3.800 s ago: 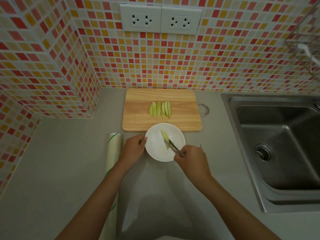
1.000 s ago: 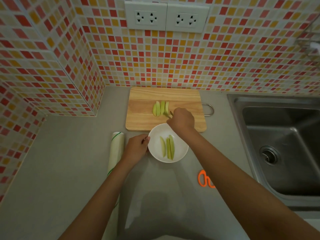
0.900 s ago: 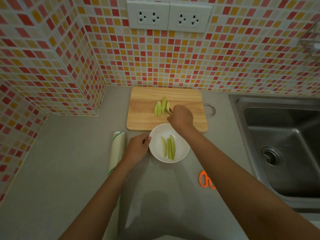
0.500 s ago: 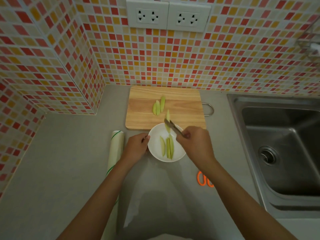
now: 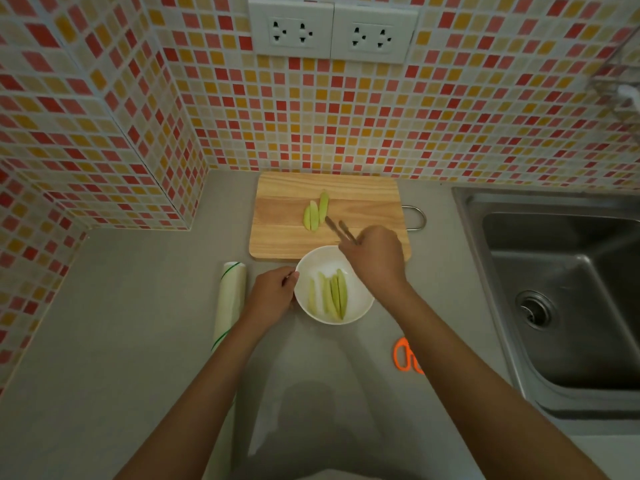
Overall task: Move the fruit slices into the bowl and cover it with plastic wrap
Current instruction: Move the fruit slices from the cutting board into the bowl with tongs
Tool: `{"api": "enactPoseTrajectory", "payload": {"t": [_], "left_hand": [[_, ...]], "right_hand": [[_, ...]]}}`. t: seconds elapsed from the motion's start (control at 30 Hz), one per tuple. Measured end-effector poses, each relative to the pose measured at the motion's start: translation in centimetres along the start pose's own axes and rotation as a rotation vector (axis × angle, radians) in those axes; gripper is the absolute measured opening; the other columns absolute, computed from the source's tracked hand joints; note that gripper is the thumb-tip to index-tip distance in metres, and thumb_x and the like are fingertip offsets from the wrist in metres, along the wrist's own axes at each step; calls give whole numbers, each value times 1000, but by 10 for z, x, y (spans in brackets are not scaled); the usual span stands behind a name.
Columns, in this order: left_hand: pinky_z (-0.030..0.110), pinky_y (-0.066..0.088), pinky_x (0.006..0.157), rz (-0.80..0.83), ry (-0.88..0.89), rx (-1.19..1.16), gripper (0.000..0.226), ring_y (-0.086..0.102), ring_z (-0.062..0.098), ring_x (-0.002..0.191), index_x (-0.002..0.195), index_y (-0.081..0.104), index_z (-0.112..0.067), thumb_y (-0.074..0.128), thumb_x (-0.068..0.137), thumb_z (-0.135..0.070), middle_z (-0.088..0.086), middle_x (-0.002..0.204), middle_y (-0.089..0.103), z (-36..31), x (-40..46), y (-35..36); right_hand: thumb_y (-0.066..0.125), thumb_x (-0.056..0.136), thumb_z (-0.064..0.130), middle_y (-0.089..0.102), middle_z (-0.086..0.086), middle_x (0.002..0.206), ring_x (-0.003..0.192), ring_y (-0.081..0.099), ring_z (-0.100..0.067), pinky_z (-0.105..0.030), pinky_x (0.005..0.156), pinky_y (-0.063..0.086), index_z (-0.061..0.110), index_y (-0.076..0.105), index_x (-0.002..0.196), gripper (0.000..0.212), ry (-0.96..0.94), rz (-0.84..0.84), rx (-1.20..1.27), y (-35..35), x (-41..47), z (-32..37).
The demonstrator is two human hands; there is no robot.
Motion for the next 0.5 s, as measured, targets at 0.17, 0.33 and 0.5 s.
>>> {"api": "enactPoseTrajectory", "payload": {"t": [0.17,0.33,0.5], "left_hand": [[34,46,72,17,0,0,27,55,18,63,86,66,-14,43,100,-21,-6,58,56,2,1,-1],[30,45,73,8,10,23,29,66,28,84,105,70,-9,45,99,-22,11,89,73,3,2,-1],[37,50,79,0,26,19,29,62,25,73,101,70,-6,45,99,-19,15,88,72,3,3,-1]], "right_hand": [[62,83,19,54,-2,65,66,56,-24,-24,44,26,14,45,57,32,-11,49,-82,39,71,19],[62,83,13,69,-13,90,84,65,-31,-29,58,37,4,65,84,10,-42,58,-148,52,90,20],[63,81,14,45,-4,51,49,42,-16,-26,44,24,8,46,51,35,-42,6,19,24,60,6]]}}
Point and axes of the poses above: each hand's wrist, its own x-axis towards the middle knuckle, its own y-axis out of the palm, z = x × y, the point moved 2 cm from there along x, towards the middle knuckle
